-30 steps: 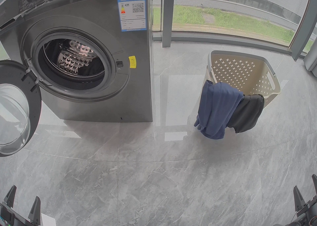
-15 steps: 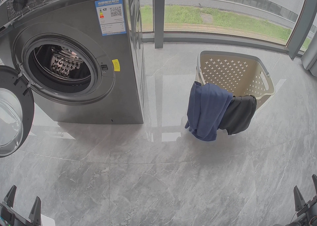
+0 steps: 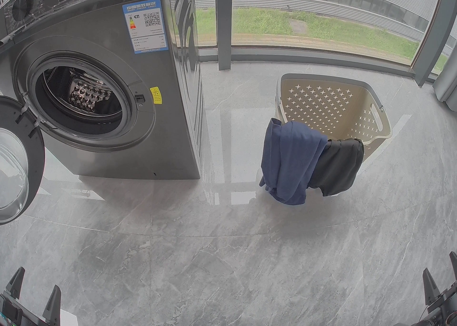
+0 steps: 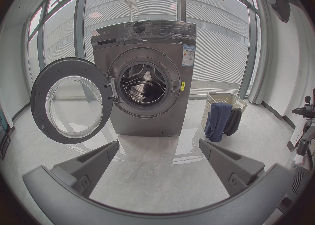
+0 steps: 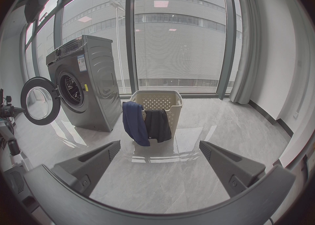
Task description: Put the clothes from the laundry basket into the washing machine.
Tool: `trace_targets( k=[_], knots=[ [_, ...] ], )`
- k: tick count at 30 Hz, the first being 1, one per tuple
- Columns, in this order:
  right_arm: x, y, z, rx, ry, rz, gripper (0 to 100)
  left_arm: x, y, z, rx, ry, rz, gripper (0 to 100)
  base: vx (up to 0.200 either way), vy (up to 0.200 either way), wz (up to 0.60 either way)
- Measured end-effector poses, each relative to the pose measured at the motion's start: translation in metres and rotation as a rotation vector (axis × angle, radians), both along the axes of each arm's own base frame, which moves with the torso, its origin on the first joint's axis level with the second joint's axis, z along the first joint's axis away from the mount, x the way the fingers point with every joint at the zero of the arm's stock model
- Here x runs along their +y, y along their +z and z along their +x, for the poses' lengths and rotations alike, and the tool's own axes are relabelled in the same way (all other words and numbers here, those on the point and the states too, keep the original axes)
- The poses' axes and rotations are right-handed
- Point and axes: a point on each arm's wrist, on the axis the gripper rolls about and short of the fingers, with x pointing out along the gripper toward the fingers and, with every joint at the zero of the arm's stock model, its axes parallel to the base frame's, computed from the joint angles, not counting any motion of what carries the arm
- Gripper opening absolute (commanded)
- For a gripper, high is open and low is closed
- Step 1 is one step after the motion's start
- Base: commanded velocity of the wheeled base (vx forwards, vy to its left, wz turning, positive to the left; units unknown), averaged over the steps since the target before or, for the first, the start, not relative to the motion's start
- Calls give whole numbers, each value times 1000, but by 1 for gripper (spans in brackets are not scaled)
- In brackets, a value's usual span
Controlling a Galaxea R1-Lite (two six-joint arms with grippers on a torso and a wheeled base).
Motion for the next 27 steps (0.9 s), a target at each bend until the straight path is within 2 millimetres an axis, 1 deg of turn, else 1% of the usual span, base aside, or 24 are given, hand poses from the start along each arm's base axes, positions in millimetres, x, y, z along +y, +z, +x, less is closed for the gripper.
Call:
trace_targets(
  k=[17, 27],
  knots=[
    [0, 0, 0, 0, 0, 0, 100, 0, 0, 0, -1, 5, -13, 100, 0, -200, 0],
    [0, 0, 0, 1, 0, 0, 100, 0, 0, 0, 0, 10, -13, 100, 0, 0, 0]
  ],
)
